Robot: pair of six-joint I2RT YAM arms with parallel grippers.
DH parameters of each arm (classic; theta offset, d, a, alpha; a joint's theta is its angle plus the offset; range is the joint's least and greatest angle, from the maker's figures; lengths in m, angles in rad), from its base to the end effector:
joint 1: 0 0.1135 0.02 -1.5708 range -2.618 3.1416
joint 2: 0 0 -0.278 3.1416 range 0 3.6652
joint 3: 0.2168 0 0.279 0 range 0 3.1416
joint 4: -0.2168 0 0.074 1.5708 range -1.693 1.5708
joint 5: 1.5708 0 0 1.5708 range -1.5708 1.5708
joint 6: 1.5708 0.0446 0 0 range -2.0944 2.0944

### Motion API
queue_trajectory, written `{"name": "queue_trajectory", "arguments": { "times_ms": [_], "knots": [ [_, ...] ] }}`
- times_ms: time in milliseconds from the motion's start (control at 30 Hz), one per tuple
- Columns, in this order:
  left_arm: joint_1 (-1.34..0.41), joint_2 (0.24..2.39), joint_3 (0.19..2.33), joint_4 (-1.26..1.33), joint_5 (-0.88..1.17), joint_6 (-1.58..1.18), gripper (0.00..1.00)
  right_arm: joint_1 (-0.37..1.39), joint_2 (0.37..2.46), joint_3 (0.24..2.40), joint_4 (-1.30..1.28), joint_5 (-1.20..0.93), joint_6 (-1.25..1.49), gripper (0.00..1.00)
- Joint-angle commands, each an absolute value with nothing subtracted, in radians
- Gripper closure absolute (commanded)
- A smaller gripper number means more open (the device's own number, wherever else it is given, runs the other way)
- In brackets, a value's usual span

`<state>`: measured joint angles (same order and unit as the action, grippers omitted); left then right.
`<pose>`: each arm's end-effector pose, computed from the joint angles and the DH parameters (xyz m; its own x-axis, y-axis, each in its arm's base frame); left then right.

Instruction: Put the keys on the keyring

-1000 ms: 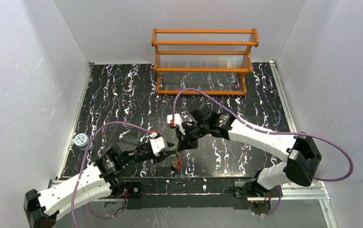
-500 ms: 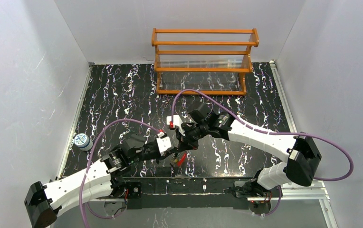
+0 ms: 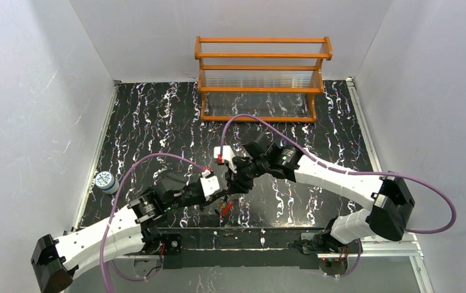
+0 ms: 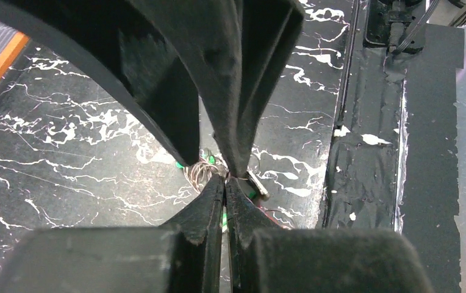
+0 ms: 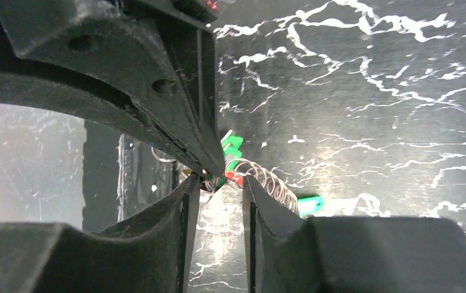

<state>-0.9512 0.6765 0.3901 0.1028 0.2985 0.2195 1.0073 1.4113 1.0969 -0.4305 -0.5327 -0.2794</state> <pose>0.1033 -0.1674 0.2469 0.1025 0.2147 -0.9713 0.9464 0.2796 0.1617 0.1604 0.2963 0.2846 -0.0922 -0.5907 -0.8016 -0.9916 -0.0191 0.1282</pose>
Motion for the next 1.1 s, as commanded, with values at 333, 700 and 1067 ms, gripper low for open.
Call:
{"name": "queue_trajectory", "arguments": {
  "times_ms": [333, 700, 1067],
  "knots": [
    [-0.953, 0.423, 0.186, 0.492, 0.212, 0.069, 1.00, 0.990, 1.171, 0.939, -0.029, -0.455, -0.063, 0.40],
    [-0.953, 0.286, 0.043, 0.769, 0.185, 0.019, 1.00, 0.989, 1.185, 0.923, -0.017, -0.454, 0.045, 0.43],
    [-0.953, 0.298, 0.041, 0.772, 0.198, 0.009, 1.00, 0.989, 1.197, 0.928, -0.034, -0.487, 0.044, 0.76]
  ]
}}
